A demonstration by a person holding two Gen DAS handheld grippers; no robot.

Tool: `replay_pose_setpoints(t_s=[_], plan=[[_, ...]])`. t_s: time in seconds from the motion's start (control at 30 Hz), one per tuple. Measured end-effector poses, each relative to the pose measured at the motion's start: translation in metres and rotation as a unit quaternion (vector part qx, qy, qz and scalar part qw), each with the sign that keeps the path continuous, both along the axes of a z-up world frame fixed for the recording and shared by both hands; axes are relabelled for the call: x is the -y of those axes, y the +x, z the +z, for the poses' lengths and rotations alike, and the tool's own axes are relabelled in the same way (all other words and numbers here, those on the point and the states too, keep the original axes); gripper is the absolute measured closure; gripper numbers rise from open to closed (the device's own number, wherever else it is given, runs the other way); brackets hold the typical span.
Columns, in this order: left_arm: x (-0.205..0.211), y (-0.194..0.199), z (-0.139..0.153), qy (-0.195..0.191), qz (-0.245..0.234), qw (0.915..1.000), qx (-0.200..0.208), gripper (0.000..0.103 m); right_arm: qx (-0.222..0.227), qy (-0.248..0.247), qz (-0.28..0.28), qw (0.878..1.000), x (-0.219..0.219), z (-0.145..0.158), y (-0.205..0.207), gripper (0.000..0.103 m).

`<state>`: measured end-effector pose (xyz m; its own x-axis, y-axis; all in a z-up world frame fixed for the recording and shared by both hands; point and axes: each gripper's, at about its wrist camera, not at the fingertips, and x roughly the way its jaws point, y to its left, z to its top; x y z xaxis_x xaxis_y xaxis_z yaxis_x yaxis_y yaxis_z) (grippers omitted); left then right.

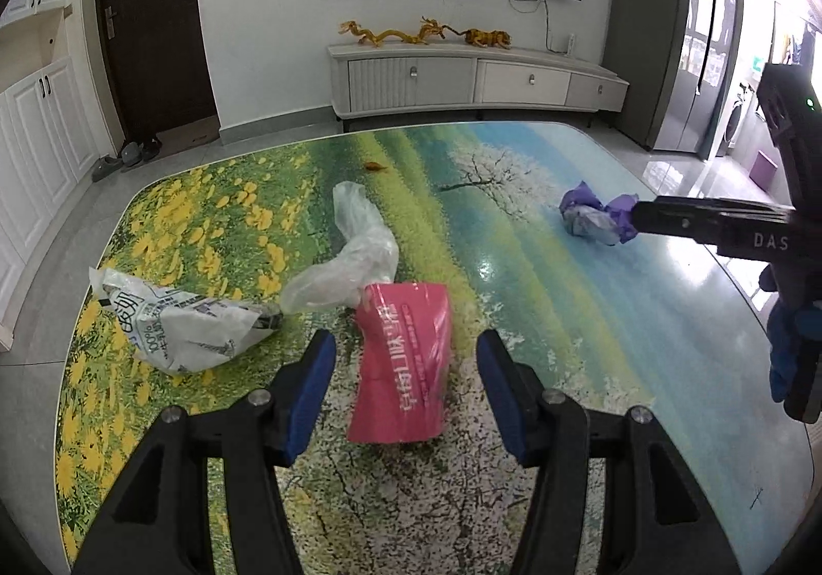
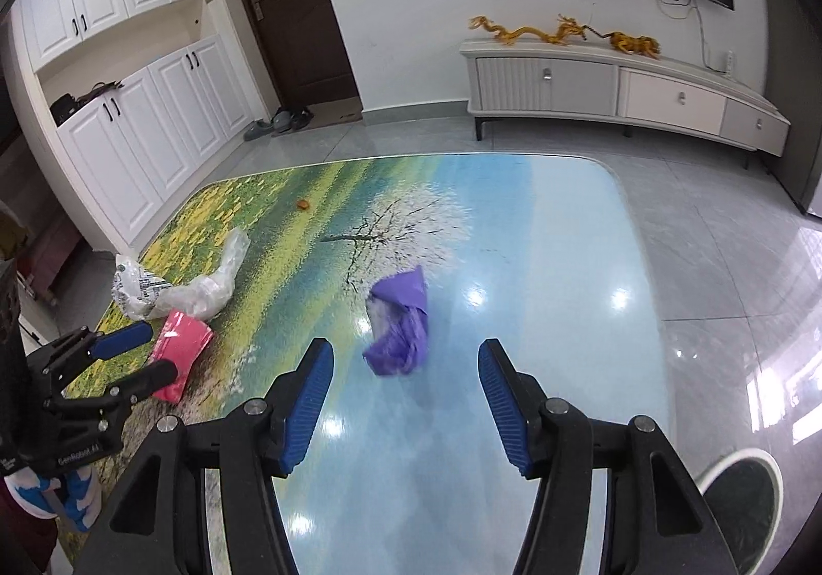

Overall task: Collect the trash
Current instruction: 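Grasp the purple bag with right tool while left tool grasps pink bag, then carry the purple bag and pink bag over the bin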

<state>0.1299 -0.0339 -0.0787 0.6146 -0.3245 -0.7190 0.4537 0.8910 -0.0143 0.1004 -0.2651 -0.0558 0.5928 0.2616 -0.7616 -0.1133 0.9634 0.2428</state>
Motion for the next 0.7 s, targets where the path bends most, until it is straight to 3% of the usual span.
replay_pose_setpoints(t_s=[0.13,0.3,0.53,0.7], plan=[[0.003,0.005,-0.005,-0.002,0.000,1.0000,-0.007,0.049,-0.006,0.003,0.004,1.000,-0.004,-0.012,0.020,0.047],[0.007,0.006,-0.010,0.002,-0.004,0.9999,-0.016,0.060,-0.012,0.008,0.008,1.000,-0.003,-0.020,0.028,0.047],[0.011,0.004,-0.012,0.011,-0.016,0.9997,-0.015,0.070,-0.019,-0.004,0.023,1.000,-0.010,-0.029,0.030,0.073],[0.014,-0.002,-0.011,0.008,-0.028,0.9995,-0.014,0.073,-0.010,-0.005,0.024,1.000,-0.011,-0.023,0.015,0.074]])
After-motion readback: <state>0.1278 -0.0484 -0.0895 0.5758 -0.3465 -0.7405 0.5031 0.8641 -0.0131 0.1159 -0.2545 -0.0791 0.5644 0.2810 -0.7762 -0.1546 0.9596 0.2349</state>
